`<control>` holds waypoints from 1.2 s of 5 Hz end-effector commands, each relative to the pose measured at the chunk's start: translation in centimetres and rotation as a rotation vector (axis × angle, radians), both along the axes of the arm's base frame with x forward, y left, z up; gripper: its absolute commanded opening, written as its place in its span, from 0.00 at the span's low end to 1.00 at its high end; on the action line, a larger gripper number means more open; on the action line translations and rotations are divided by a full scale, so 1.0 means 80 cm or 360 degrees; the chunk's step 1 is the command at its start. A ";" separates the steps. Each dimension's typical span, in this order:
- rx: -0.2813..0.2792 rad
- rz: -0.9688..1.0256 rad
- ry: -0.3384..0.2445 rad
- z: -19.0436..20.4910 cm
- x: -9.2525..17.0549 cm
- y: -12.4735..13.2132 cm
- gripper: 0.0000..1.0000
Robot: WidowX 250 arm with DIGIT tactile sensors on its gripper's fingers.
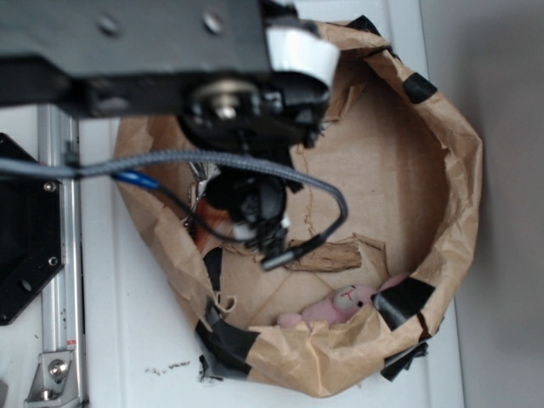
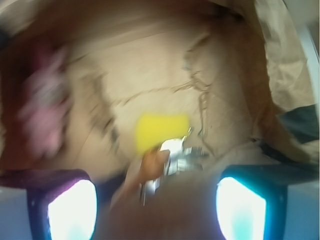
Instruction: Grab the green sponge.
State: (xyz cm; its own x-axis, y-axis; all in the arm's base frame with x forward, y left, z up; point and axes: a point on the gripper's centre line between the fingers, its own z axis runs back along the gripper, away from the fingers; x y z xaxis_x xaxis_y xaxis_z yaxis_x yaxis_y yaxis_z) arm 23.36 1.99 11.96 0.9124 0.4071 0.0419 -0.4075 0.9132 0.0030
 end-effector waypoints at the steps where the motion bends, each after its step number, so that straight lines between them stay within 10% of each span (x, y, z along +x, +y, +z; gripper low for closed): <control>1: -0.0072 0.0772 -0.0054 -0.064 0.024 0.015 1.00; 3: -0.0219 0.0863 0.0150 -0.131 0.011 -0.017 1.00; 4: -0.0203 0.0900 0.0177 -0.123 0.006 -0.024 0.00; 6: -0.0235 0.0722 -0.0009 -0.058 0.022 -0.014 0.00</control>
